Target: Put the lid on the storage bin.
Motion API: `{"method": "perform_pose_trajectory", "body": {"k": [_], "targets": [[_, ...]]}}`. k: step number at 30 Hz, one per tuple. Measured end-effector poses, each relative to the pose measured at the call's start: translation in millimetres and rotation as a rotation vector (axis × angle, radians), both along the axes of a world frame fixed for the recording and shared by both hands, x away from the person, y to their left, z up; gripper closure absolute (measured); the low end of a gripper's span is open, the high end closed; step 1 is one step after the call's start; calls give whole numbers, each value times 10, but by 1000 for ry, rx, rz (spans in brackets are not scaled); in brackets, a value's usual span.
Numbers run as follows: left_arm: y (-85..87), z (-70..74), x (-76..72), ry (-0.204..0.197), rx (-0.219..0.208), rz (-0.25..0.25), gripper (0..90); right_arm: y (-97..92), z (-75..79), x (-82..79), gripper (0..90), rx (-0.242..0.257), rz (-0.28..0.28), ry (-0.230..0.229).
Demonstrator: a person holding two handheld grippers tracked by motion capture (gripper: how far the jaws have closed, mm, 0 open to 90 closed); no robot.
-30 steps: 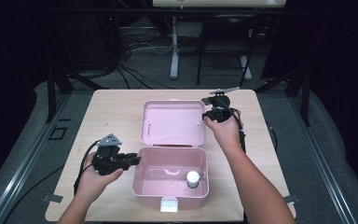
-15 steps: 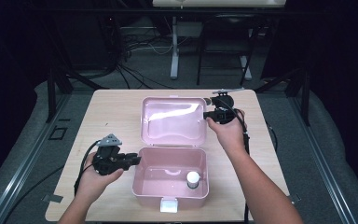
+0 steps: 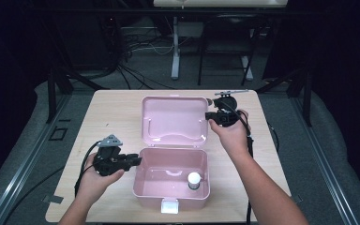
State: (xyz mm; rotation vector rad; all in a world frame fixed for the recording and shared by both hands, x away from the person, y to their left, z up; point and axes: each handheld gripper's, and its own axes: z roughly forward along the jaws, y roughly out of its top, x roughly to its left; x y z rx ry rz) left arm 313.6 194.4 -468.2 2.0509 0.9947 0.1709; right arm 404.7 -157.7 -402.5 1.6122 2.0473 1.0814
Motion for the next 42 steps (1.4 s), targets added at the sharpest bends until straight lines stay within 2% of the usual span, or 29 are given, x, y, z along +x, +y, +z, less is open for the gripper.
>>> {"method": "perform_pose_trajectory", "body": {"k": [26, 42], "targets": [[-3, -1, -3, 2, -2, 6, 740, -26, 80, -244, 870, 11, 30, -100], [-6, -1, -6, 2, -1, 11, 741, -41, 101, -461, 872, 14, 54, -180]]}}
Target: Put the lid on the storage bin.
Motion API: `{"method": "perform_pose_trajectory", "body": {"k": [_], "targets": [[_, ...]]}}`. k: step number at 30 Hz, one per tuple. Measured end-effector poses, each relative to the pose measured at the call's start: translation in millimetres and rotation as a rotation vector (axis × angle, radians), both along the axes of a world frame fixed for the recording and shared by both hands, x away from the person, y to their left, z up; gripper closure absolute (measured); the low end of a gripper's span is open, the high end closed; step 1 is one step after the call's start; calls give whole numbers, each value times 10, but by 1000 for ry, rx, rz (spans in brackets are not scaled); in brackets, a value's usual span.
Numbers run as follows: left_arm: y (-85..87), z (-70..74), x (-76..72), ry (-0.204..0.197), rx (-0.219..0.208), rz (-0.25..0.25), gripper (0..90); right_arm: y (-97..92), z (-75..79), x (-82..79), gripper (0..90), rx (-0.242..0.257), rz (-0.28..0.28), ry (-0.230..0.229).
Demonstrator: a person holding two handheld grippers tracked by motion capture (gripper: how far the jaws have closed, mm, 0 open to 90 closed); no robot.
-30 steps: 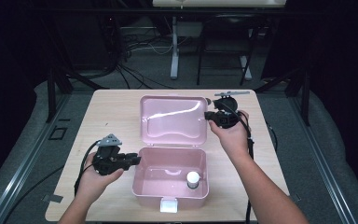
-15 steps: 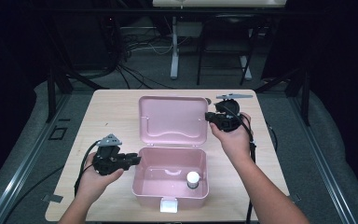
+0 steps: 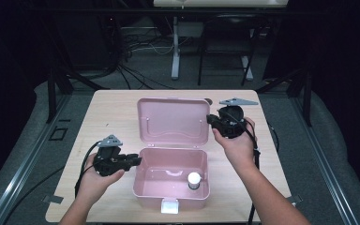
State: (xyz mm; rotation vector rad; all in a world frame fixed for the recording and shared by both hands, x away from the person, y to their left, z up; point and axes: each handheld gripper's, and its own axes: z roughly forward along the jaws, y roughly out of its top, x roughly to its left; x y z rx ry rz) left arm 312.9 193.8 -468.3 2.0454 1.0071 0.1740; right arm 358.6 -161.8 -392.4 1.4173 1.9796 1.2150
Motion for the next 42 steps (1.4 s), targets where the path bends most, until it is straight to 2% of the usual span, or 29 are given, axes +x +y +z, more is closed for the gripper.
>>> {"method": "perform_pose_trajectory", "body": {"k": [14, 25, 33, 42], "targets": [[-5, -1, -5, 0, -1, 6, 741, -25, -12, -228, 874, 15, 19, -68], [-6, -6, -8, -2, -7, 10, 742, -17, -23, -434, 874, -18, 37, -121], [4, -6, -2, 0, -7, 4, 742, -17, -41, -519, 872, -23, 41, -143], [11, -2, 9, -1, -10, 1, 744, -16, -55, -536, 873, -30, 37, -158]]}}
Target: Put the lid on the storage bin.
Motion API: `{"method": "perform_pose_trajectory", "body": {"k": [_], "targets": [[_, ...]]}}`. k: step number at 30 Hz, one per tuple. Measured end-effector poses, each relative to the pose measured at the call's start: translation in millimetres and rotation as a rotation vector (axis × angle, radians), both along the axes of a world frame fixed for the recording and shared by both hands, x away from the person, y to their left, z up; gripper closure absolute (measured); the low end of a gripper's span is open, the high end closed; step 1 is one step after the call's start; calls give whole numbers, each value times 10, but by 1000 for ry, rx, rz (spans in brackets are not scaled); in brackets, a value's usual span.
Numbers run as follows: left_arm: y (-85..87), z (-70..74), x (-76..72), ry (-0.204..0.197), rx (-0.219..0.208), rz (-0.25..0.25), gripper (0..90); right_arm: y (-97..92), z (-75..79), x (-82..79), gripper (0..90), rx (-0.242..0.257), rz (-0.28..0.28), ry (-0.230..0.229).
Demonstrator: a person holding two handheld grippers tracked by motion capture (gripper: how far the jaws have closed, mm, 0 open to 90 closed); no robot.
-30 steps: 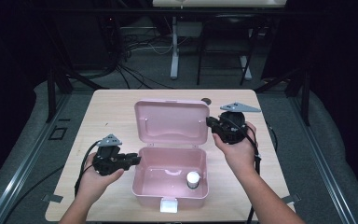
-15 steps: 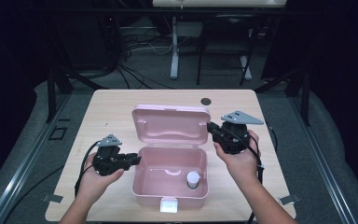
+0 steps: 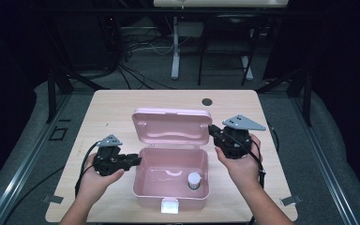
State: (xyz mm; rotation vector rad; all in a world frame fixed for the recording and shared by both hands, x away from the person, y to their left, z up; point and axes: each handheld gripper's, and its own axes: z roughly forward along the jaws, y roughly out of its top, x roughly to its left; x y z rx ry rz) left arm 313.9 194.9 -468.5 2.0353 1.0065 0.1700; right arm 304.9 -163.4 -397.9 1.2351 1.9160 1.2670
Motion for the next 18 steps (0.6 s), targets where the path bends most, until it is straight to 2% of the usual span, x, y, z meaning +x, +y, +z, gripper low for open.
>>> {"method": "perform_pose_trajectory", "body": {"k": [4, 18], "targets": [[0, 29, -7, -25, 0, 7, 742, 1, -5, 0, 874, 1, -2, -4], [73, 224, -74, -166, -70, 59, 722, -4, -19, -24, 872, 5, 3, -15]]}}
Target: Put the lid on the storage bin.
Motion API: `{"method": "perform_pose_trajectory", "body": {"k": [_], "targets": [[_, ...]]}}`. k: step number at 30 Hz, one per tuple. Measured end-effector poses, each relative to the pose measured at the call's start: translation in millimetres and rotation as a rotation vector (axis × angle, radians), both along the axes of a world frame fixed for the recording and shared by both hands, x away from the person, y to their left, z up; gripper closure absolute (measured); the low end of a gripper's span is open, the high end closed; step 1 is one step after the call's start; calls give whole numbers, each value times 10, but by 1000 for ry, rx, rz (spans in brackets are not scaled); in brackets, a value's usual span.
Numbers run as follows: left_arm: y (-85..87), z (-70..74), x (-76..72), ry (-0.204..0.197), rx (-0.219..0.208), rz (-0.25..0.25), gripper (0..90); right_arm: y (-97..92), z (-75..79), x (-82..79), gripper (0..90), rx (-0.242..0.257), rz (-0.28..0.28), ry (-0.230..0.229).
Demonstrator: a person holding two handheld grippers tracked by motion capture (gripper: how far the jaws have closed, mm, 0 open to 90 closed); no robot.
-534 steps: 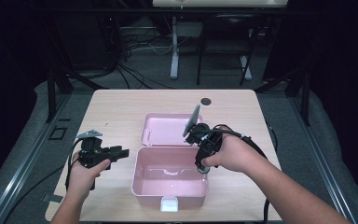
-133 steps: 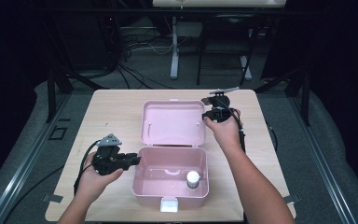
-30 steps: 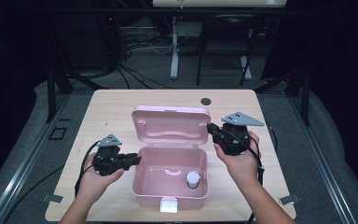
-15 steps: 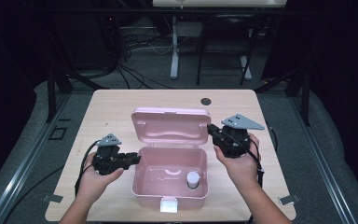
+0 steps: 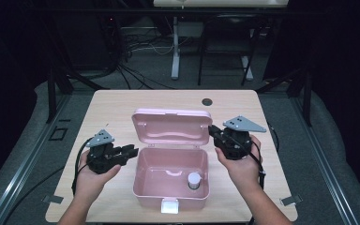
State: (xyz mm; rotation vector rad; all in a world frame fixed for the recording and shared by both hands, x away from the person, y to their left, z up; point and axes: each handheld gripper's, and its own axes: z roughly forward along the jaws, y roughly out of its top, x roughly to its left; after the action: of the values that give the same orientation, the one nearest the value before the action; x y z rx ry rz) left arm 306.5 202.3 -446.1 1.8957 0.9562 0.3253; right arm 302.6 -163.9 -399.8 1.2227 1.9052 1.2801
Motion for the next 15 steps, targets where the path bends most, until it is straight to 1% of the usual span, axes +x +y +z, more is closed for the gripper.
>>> {"method": "perform_pose_trajectory", "body": {"k": [4, 5, 10, 12, 15], "targets": [[0, 41, -2, -30, -2, 6, 719, -1, 0, -3, 871, 0, 2, 0], [-8, 50, -6, -45, -9, 13, 717, -1, 1, -3, 870, 1, 2, 1], [-36, 131, -12, -102, -13, 32, 713, 1, 0, -14, 870, 2, 4, -1], [-44, 177, -11, -122, -27, 39, 713, 2, 0, -13, 871, 2, 3, 0], [-55, 219, 8, -140, -32, 43, 714, 2, -1, -4, 870, 4, 7, 0]]}}
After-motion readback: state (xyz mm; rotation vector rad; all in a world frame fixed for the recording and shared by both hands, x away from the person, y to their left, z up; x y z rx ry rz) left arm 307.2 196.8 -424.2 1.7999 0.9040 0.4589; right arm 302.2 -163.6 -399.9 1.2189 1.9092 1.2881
